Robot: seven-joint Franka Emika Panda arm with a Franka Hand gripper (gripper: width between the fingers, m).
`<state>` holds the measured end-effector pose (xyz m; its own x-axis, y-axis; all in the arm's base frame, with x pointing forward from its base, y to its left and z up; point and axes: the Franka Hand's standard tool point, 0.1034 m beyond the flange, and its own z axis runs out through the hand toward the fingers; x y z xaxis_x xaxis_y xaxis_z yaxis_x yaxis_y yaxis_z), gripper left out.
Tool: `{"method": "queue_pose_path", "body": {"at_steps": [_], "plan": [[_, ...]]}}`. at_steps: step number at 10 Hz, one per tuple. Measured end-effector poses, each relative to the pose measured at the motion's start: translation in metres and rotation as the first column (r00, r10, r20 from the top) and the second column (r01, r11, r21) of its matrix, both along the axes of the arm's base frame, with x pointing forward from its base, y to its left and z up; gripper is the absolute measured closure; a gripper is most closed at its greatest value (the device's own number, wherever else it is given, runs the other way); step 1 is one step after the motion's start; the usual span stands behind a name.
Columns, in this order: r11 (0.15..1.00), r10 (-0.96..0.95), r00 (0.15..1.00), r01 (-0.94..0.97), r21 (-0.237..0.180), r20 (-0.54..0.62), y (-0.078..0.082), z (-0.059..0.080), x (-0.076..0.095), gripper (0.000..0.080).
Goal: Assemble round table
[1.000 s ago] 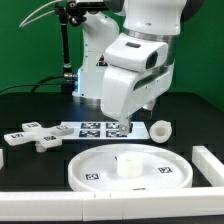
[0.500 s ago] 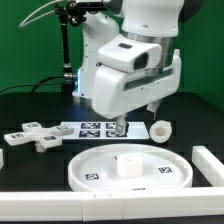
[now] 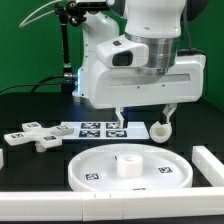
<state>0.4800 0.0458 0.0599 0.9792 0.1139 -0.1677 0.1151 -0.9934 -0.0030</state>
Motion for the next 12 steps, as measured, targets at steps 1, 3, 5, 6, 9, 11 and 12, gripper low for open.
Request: {"method": "queue_pose_path", "body": {"at_steps": [1,3,5,6,9,11,12], "plan": [[0.998,-0.054,0.999,0.054,-0.007,0.0,0.001,0.0,0.0,0.0151],[0.975,-0.22,0.975,0.22,-0.007,0.004,0.004,-0.002,-0.002,0.0151],[0.895,-0.446,0.895,0.446,0.026,-0.007,0.009,-0.013,-0.016,0.0151],[0.838,-0.544,0.839,0.544,0.053,-0.014,0.015,-0.015,-0.019,0.0151],[0.727,-0.683,0.73,0.683,0.075,-0.029,0.026,-0.016,-0.022,0.0151],[0.738,-0.67,0.741,0.672,0.071,-0.043,0.025,-0.017,-0.024,0.0151],[0.742,-0.666,0.745,0.666,0.074,-0.03,0.027,-0.021,-0.027,0.0151]]}}
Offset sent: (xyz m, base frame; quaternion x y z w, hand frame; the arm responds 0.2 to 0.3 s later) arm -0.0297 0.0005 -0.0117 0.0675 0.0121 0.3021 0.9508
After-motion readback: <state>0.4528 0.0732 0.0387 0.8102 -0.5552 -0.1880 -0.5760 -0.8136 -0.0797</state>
